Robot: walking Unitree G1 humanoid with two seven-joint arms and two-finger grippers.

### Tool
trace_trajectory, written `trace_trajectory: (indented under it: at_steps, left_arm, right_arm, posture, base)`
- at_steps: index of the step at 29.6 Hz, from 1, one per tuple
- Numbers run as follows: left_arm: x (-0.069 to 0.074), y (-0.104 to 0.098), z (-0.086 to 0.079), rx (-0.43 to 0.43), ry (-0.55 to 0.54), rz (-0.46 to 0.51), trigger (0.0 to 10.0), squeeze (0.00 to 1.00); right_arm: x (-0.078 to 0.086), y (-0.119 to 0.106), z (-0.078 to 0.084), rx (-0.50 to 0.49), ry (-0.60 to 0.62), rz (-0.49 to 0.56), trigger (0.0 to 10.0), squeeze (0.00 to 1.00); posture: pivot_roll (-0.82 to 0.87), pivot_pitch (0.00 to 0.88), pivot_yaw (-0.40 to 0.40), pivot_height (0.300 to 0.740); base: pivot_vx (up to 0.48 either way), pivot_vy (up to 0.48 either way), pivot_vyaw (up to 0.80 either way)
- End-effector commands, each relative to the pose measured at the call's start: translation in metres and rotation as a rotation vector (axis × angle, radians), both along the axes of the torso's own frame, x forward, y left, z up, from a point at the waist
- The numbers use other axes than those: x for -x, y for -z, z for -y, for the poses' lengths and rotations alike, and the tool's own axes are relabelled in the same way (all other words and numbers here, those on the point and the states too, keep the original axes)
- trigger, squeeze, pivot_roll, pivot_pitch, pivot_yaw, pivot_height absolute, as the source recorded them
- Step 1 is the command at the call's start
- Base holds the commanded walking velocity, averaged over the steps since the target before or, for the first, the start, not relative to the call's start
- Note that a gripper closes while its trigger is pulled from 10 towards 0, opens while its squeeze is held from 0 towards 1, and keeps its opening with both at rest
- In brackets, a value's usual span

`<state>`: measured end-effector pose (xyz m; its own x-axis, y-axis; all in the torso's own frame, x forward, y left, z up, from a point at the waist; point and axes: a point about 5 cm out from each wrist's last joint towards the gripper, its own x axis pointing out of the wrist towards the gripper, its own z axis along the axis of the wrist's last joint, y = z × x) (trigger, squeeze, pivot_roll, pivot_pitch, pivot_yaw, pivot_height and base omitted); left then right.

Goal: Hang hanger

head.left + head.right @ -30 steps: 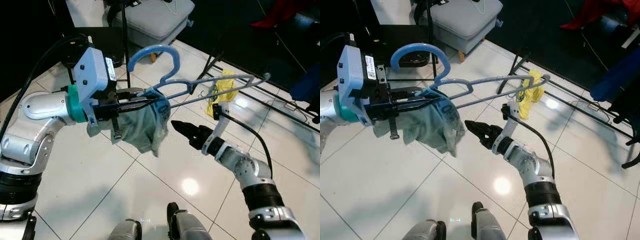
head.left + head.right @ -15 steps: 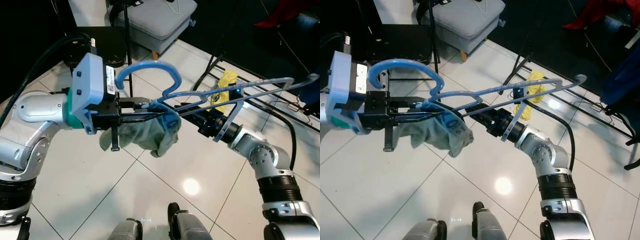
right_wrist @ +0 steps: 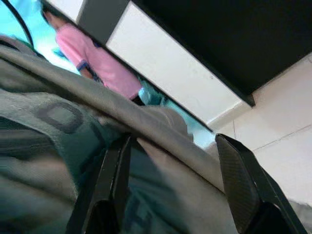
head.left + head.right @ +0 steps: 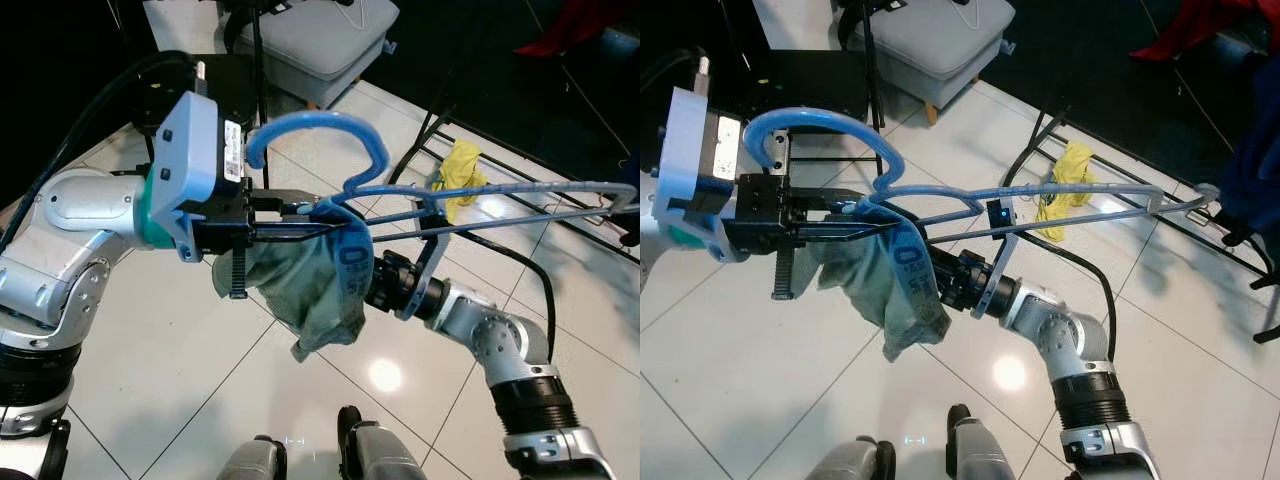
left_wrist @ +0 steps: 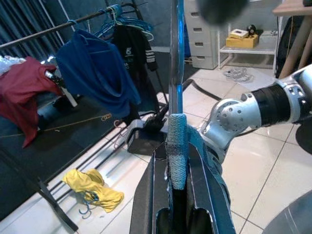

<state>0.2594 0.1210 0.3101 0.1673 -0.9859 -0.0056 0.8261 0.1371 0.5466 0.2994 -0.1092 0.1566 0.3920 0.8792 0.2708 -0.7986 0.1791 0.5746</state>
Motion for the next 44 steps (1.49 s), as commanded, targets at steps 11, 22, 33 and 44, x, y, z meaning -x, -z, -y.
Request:
trace_trajectory:
  at_steps: [11,22,33,44]
  left_arm:
    - [-0.011,-0.001,-0.002,0.012,-0.047,-0.005,10.0,0.0]
    - [-0.017,-0.003,-0.004,0.026,-0.064,0.0,10.0,0.0]
    - [-0.019,-0.003,-0.006,0.027,-0.059,-0.001,10.0,0.0]
    - [-0.017,-0.006,-0.004,0.037,-0.045,0.007,10.0,0.0]
  right_arm:
    - [0.014,-0.012,0.005,-0.082,-0.019,0.024,10.0,0.0]
    - [0.029,-0.015,0.007,-0.082,-0.035,0.032,10.0,0.0]
    - [0.024,-0.035,0.008,-0.179,-0.022,0.068,10.0,0.0]
    - [0.018,-0.013,-0.007,-0.043,-0.006,0.012,10.0,0.0]
  posture:
    - [0.04,0.124,0.071,0.74]
    - [0.03,0.118,0.077,0.74]
    - [0.04,0.123,0.077,0.74]
    - [0.04,0.127,0.079,0.74]
  base:
    - [0.0,0.0,0.0]
    - [0.0,0.0,0.0]
    - [0.0,0.0,0.0]
    - [0.0,0.0,0.0]
